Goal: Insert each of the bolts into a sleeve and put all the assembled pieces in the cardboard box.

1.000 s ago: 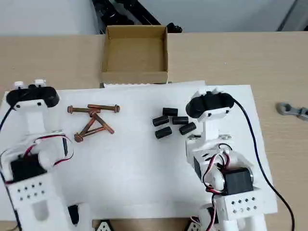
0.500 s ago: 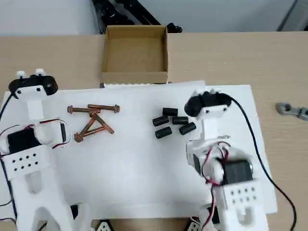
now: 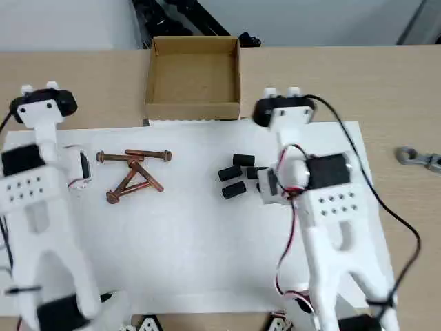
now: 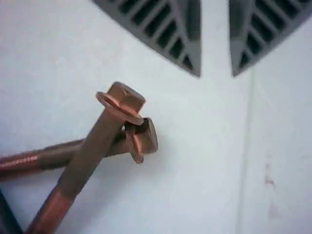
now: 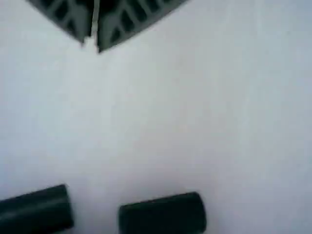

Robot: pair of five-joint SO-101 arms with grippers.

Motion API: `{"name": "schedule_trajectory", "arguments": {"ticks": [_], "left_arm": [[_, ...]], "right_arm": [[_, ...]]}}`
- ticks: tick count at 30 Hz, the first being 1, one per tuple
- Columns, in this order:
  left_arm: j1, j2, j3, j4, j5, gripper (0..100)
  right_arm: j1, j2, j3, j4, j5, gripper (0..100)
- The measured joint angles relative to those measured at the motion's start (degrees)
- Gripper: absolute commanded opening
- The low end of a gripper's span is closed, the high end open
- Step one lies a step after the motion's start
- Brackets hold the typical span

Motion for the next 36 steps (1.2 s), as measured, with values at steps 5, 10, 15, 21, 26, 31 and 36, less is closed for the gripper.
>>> {"name": "schedule_trajectory", "arguments": {"ticks": [5, 10, 15, 21, 26, 31, 36], "left_arm": [[0.09, 10.9, -8.53, 3.96, 2.81, 4], [4.48, 16.79, -11.78, 4.4, 2.99, 4], [12.66, 18.64, -11.96, 3.25, 4.48, 5], [17.85, 22.15, -11.96, -1.23, 16.09, 9], [18.29, 26.55, -11.96, -4.66, 29.63, 10], [18.29, 30.33, -11.96, -7.47, 38.42, 10], [18.29, 33.05, -11.96, -10.9, 42.46, 10]], "right_arm": [[-4.48, 6.51, -0.35, 1.41, 5.98, 0.7], [-5.01, 8.0, -2.55, 1.41, 11.6, 0.7], [-5.01, 8.18, -5.1, 1.41, 13.01, 0.7], [-3.96, 8.18, -5.1, 1.41, 13.19, 0.7], [-0.97, 8.18, -5.1, 1.41, 13.19, 0.7], [-0.88, 8.18, -5.1, 1.41, 13.19, 0.7], [-0.88, 8.18, -5.1, 1.41, 13.19, 0.7]]}}
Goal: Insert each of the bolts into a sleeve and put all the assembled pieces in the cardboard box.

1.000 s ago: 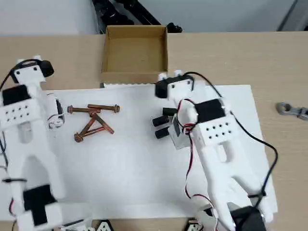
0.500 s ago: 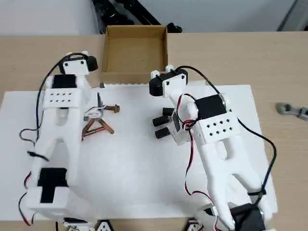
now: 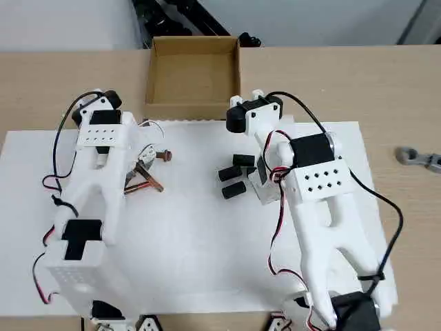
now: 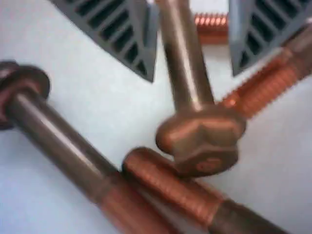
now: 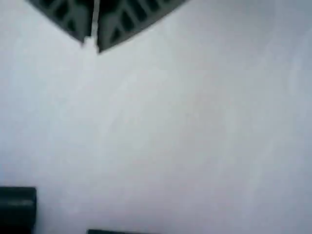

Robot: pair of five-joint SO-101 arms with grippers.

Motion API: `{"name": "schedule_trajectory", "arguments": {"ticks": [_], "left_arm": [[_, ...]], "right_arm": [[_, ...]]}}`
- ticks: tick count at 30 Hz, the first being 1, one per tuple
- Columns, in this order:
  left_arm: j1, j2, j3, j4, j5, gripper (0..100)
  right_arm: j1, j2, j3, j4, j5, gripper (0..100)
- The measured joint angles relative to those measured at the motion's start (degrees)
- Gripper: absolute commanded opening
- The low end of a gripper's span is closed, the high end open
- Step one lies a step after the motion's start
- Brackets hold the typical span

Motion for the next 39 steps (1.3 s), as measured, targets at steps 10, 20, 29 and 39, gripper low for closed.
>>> {"name": "schedule_trajectory", "arguments": {"ticks": [10, 20, 29, 39], "left_arm": [[0.79, 6.68, -0.7, -3.69, 2.11, 9], [0.97, 8.0, -2.37, -3.87, -0.97, 0], [4.13, 9.49, -10.9, 3.87, -13.01, 0], [8.79, 9.58, -40.53, 20.57, -24.18, 0]], "right_arm": [[0.0, 0.0, 0.0, 0.0, 0.0, 0.7], [0.0, 0.0, 0.0, 0.0, 0.0, 0.6], [0.0, 0.0, 0.0, 0.0, 0.26, 0.7], [-0.09, 1.58, -5.63, 2.73, 3.52, 0.8]]}}
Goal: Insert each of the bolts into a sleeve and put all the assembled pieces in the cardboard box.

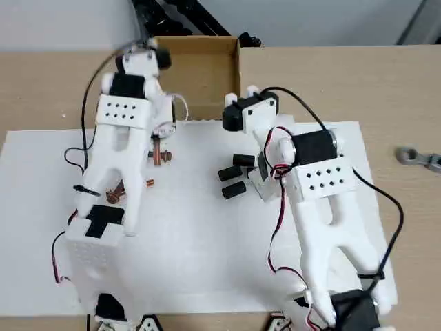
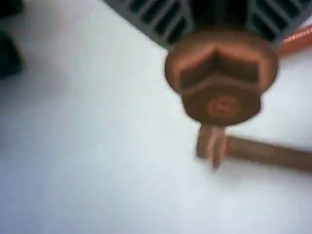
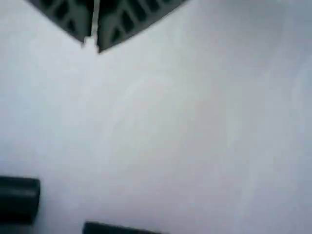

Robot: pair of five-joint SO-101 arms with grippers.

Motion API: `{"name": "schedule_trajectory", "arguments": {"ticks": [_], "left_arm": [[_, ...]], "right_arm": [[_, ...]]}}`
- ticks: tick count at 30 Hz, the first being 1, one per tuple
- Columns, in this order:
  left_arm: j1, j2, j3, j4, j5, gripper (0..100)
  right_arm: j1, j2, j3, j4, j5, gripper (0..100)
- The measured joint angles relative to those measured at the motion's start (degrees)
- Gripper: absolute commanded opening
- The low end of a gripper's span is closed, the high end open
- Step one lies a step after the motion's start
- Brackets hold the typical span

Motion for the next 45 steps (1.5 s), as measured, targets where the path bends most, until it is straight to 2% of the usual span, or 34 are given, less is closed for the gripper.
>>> {"name": "schedule_trajectory", "arguments": {"ticks": [6, 10, 17, 21, 26, 29, 33, 37, 45], "left_arm": [[0.18, -4.57, -6.07, 0.88, -6.07, 0], [0.18, -12.31, -5.1, 1.05, -10.81, 0], [0.18, -28.57, 5.01, 1.05, -13.45, 0], [0.18, -40.35, 12.66, 1.05, -13.45, 0], [0.18, -56.18, 22.33, 1.05, -13.45, 0], [-2.02, -65.76, 28.84, 1.05, -13.54, 0], [-8.35, -76.57, 37.27, 1.14, -14.95, 0], [-14.24, -85.1, 43.16, 1.14, -16.97, 0], [-16.44, -90.99, 49.58, 1.14, -18.11, 0]], "right_arm": [[0.35, 7.12, -5.54, 0.62, -0.7, 0.9], [0.35, 12.84, -8.18, 0.88, 3.25, 0.9], [0.35, 17.23, -9.41, 0.88, 16.0, 1.3], [-1.85, 17.23, -9.41, 1.58, 22.77, 8.0], [-5.19, 17.76, -9.41, 1.58, 26.99, 10.7], [-8.44, 17.76, -9.41, 1.58, 28.66, 10.7], [-11.52, 17.76, -9.41, 1.58, 31.65, 10.7], [-11.78, 18.2, -9.41, 0.7, 35.87, 10.7], [-11.87, 26.73, -9.41, -0.35, 42.9, 10.7]]}}
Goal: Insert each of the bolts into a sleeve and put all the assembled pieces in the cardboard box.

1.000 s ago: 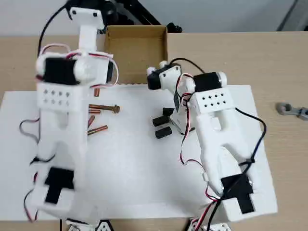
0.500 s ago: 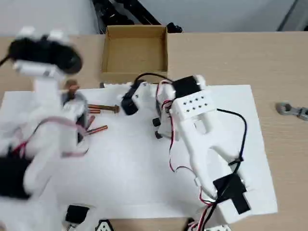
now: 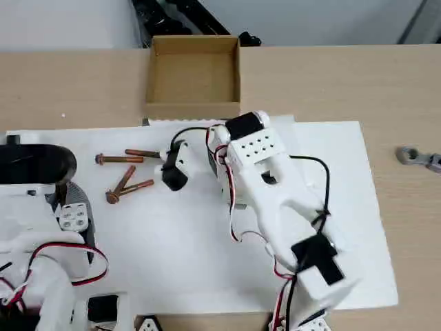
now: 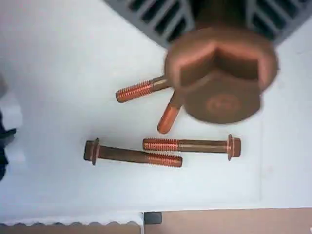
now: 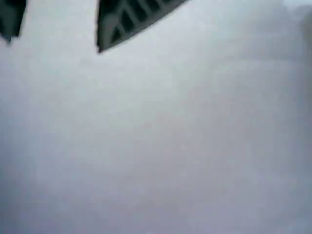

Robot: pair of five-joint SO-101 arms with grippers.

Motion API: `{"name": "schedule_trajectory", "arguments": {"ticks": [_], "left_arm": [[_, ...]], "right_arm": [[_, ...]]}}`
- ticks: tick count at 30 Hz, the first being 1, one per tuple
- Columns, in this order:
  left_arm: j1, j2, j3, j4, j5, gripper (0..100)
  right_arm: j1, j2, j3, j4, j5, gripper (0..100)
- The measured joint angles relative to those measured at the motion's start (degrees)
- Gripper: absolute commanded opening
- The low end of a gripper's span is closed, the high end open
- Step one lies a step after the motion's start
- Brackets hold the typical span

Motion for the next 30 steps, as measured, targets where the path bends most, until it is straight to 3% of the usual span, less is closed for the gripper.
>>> {"name": "schedule_trajectory", "arguments": {"ticks": [20, 30], "left_arm": [[0.0, -0.88, 0.44, 0.0, 0.0, 0], [0.0, -0.62, 4.66, 0.0, 0.0, 0]], "right_arm": [[3.87, 9.49, -1.41, -10.29, 9.58, 10.7], [2.99, 15.91, -2.37, -18.2, 10.02, 10.7]]}}
